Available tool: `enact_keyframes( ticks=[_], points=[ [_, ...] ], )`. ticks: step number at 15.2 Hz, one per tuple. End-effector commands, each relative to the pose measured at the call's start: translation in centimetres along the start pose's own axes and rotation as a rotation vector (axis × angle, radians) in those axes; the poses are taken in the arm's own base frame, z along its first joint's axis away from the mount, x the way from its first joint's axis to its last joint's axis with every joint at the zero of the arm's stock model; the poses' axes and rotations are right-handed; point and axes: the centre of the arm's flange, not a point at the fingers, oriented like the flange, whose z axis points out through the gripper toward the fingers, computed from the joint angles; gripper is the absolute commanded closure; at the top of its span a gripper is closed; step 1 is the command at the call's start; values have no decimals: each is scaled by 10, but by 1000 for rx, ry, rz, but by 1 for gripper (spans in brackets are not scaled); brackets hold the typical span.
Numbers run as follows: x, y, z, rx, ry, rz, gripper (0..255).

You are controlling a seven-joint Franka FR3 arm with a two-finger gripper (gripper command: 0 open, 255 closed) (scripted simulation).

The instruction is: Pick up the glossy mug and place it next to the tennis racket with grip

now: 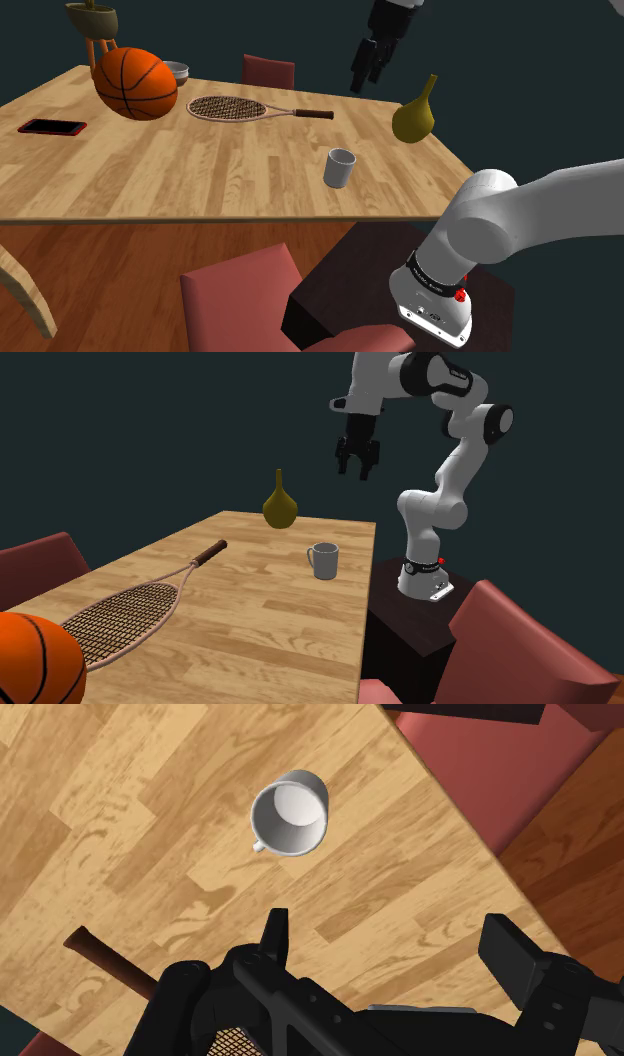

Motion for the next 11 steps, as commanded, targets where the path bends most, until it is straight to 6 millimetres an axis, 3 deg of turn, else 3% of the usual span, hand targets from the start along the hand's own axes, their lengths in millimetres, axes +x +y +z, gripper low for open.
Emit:
enact_keyframes(
  ticks=[1,11],
  points=[
    [0,0,0,0,0,0,0],
    [1,14,131,-3,-1,3,0]
  ],
)
